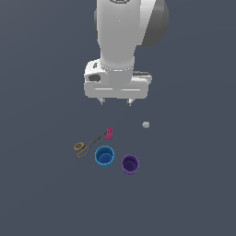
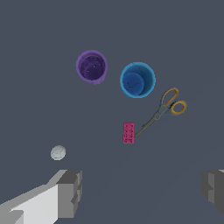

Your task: Pick up a designated object from a clutter of objects.

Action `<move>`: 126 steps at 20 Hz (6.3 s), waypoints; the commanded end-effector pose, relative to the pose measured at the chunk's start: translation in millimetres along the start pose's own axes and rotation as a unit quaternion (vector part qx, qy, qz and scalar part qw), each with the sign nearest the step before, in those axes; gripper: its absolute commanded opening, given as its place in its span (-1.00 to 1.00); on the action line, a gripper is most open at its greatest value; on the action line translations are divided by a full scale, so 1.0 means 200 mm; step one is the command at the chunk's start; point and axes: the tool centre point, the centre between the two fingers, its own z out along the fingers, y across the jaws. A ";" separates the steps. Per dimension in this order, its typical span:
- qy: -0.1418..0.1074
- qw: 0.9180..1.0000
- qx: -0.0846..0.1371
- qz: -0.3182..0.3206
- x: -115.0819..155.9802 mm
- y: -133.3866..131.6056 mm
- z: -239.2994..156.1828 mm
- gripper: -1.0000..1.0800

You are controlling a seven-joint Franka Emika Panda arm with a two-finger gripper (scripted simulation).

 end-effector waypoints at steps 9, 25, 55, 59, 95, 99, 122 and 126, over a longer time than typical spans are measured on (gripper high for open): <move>-0.006 1.000 -0.002 -0.009 0.00 0.00 0.02 0.23; -0.022 0.999 -0.001 -0.040 0.18 -0.03 0.09 0.23; -0.095 0.976 0.040 -0.191 0.87 -0.17 0.80 0.23; -0.099 0.973 0.045 -0.201 0.90 -0.18 0.87 0.23; -0.103 0.971 0.049 -0.209 0.88 -0.20 1.07 -1.00; -0.103 0.971 0.049 -0.209 0.87 -0.20 1.05 -1.00; -0.103 0.971 0.048 -0.209 0.42 -0.43 0.41 -1.00; -0.103 0.971 0.048 -0.209 0.29 -0.50 0.23 -1.00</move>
